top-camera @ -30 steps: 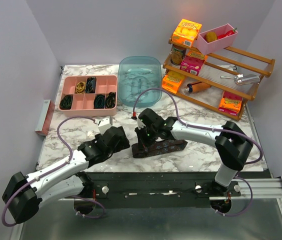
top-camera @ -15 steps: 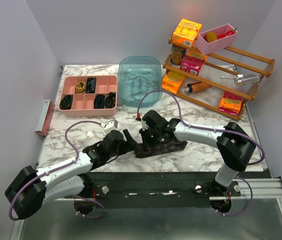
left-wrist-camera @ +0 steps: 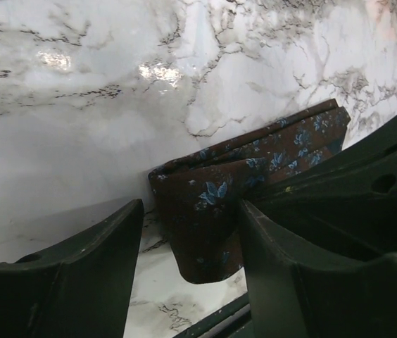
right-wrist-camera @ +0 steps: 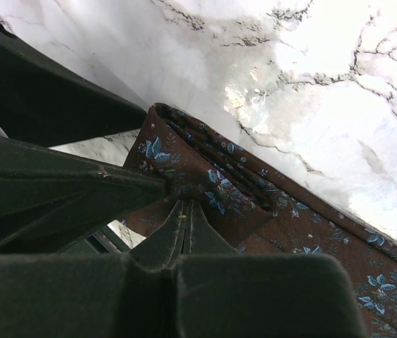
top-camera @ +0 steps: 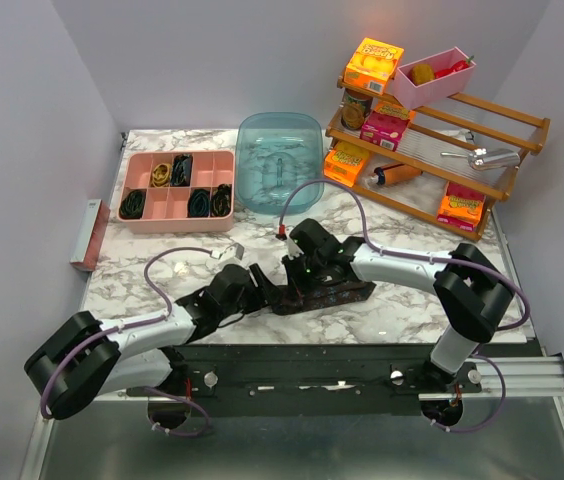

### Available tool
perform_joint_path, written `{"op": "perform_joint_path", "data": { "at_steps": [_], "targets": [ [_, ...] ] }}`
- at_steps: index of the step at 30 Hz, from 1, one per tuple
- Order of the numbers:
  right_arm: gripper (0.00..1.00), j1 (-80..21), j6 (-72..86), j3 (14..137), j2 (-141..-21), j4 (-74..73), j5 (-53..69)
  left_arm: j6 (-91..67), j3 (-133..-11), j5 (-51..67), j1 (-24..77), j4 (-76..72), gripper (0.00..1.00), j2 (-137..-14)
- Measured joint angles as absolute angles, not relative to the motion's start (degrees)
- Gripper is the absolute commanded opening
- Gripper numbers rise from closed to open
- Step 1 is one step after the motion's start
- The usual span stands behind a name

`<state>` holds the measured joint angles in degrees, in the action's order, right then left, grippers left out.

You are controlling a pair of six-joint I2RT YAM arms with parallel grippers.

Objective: Roll the ties
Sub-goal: Roll the tie at the center of the board.

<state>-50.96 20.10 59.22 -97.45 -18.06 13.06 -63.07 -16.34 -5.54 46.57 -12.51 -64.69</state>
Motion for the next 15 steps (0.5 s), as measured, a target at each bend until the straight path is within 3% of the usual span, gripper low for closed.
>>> {"op": "perform_joint_path", "data": {
  "at_steps": [15],
  "targets": [
    [0.00,-50.52,20.12,58.67,-97.47,-17.21,14.59,-65.32,-12.08,-3.22,46.63,-23.16,0.63,-67.79]
  ]
}}
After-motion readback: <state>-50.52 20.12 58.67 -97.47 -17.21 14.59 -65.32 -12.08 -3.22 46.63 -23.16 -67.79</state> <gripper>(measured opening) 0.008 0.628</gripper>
